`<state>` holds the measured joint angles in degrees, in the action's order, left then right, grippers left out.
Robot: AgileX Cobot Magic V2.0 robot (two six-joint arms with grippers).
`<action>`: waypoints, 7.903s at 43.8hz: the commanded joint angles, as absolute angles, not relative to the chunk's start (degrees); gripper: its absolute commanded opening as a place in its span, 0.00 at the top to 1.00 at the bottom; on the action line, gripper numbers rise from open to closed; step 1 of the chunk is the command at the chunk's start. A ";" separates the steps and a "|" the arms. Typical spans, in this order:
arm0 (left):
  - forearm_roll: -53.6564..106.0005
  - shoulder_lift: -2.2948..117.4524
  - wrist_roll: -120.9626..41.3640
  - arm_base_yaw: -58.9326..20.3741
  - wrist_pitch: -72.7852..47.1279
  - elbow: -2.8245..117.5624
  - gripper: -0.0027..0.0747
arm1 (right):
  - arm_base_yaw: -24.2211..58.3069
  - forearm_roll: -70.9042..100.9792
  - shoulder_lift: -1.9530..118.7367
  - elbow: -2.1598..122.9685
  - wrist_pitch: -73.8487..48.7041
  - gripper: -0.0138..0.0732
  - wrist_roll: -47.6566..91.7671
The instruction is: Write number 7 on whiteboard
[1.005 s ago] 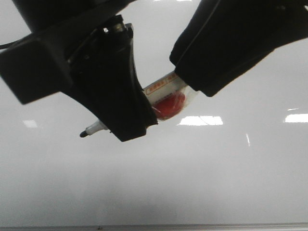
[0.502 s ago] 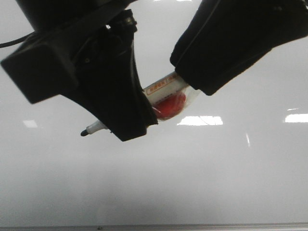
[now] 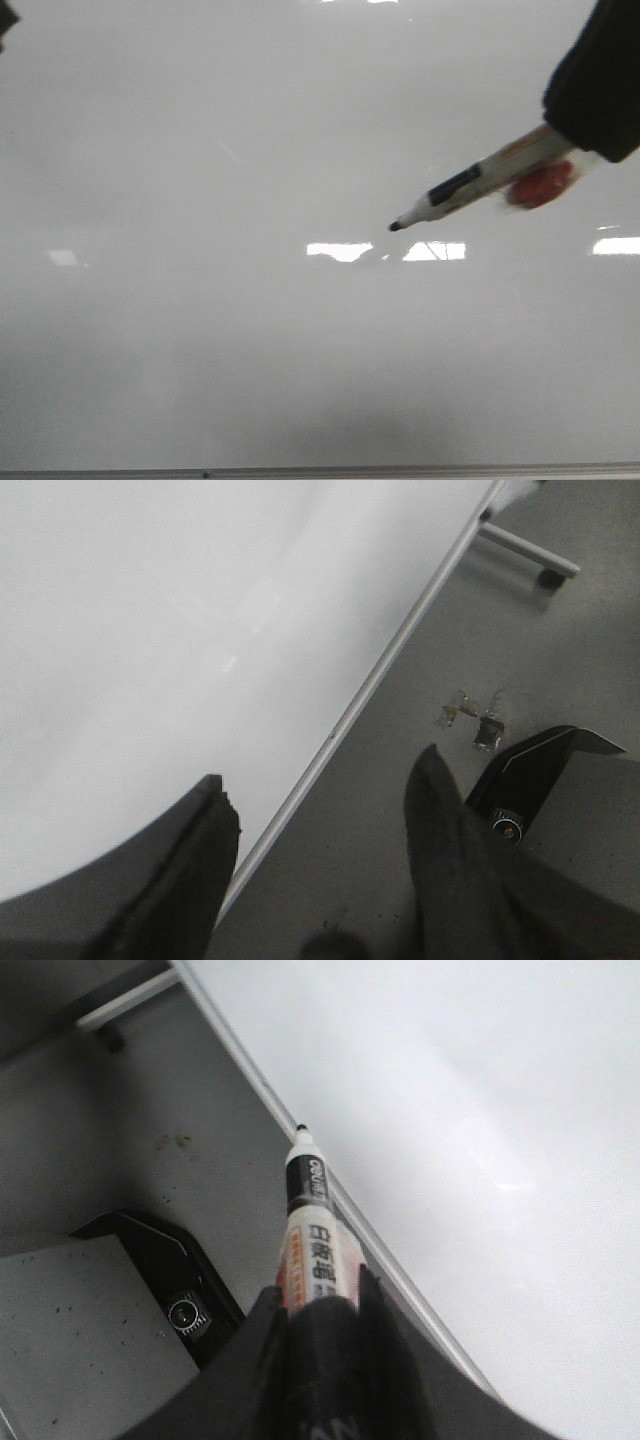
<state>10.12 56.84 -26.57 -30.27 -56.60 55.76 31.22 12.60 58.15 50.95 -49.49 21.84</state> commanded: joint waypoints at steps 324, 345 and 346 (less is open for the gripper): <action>-5.46 44.37 9.64 -21.71 -42.47 53.85 0.47 | 34.24 -11.86 26.31 50.77 -62.49 0.28 -8.76; -3.88 38.82 6.17 -29.71 -41.02 46.70 0.63 | 34.24 -11.86 25.53 49.06 -61.58 0.62 -8.71; -3.99 38.82 5.99 -29.71 -40.92 46.70 0.67 | 34.24 -11.86 25.53 49.06 -61.48 0.68 -8.71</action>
